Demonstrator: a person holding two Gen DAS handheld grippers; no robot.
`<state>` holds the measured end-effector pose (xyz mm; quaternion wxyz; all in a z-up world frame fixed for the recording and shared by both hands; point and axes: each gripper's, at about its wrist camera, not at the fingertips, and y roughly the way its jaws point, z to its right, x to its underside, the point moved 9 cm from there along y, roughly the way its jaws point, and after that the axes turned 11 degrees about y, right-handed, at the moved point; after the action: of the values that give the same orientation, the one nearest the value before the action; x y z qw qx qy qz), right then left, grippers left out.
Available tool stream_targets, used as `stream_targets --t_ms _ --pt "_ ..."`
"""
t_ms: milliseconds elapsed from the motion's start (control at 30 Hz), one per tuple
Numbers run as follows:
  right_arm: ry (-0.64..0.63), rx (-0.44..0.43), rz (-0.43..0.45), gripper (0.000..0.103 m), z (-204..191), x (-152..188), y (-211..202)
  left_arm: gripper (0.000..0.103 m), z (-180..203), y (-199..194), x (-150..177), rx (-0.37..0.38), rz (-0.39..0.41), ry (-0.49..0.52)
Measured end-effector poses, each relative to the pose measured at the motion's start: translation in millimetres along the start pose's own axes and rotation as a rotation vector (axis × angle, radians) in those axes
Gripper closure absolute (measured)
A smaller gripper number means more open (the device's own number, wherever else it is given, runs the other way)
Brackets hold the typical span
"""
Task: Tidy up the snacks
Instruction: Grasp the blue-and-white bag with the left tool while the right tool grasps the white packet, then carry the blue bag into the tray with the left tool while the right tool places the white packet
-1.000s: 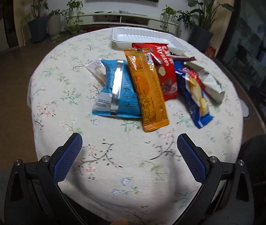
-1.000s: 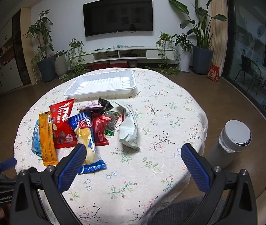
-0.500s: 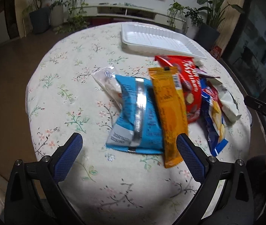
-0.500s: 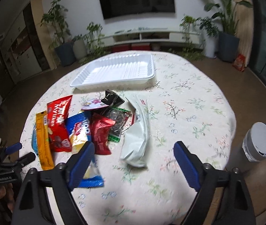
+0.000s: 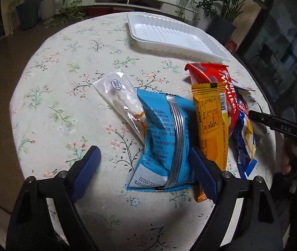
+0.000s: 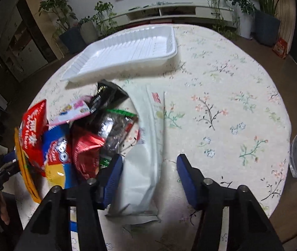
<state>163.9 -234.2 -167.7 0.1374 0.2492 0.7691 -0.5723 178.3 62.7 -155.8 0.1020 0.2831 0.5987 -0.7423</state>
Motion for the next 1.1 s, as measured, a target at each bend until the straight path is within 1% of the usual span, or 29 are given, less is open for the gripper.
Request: stream_targets --t_ms 133,167,200,233,267,300,467,533,600,667,733,767,800,867,933,967,1100 --pt "-0.005 0.001 0.009 0.045 -1 0 4 0.018 6 9 -6 -0.008 -0.012 0.035" --pt "-0.004 0.001 0.008 0.045 -1 0 6 0.029 9 11 -7 -0.009 -0.008 0.050" --pt "-0.006 0.002 0.012 0.045 -2 -1 7 0.044 11 12 -8 0.003 -0.004 0.058" --pt "-0.007 0.002 0.012 0.045 -2 -1 8 0.049 14 14 -10 0.039 0.002 0.054" --pt "-0.009 0.000 0.012 0.046 -3 -2 8 0.055 15 16 -12 0.052 0.006 0.052" --pt "-0.010 -0.002 0.013 0.047 -3 -2 9 0.057 16 17 -12 0.059 0.010 0.053" --pt "-0.003 -0.019 0.012 0.048 -2 -7 10 0.063 22 15 -12 0.070 0.033 0.062" --pt "0.012 -0.031 0.009 0.048 -1 -8 9 0.063 25 14 -11 0.065 0.042 0.077" --pt "0.024 -0.045 0.008 0.048 0 -8 10 0.064 29 6 -3 0.065 0.047 0.080" --pt "0.023 -0.048 0.010 0.050 0 -9 10 0.065 29 5 -2 0.069 0.054 0.077" --pt "0.019 -0.051 0.011 0.057 0 -9 10 0.065 29 4 -1 0.078 0.058 0.070" --pt "0.018 -0.064 0.008 0.065 0 -9 10 0.066 29 3 0 0.081 0.061 0.068" --pt "0.019 -0.072 0.003 0.069 -1 -8 10 0.067 28 1 2 0.084 0.064 0.065" --pt "0.019 -0.076 -0.003 0.075 -1 -6 10 0.068 28 1 3 0.088 0.066 0.064" --pt "0.019 -0.086 -0.003 0.077 -2 -5 9 0.068 28 2 4 0.089 0.067 0.065" --pt "0.022 -0.092 -0.001 0.082 -3 -5 8 0.068 28 2 4 0.089 0.068 0.065" --pt "0.020 -0.093 0.024 0.083 -3 -5 2 0.071 26 1 5 0.091 0.070 0.063"
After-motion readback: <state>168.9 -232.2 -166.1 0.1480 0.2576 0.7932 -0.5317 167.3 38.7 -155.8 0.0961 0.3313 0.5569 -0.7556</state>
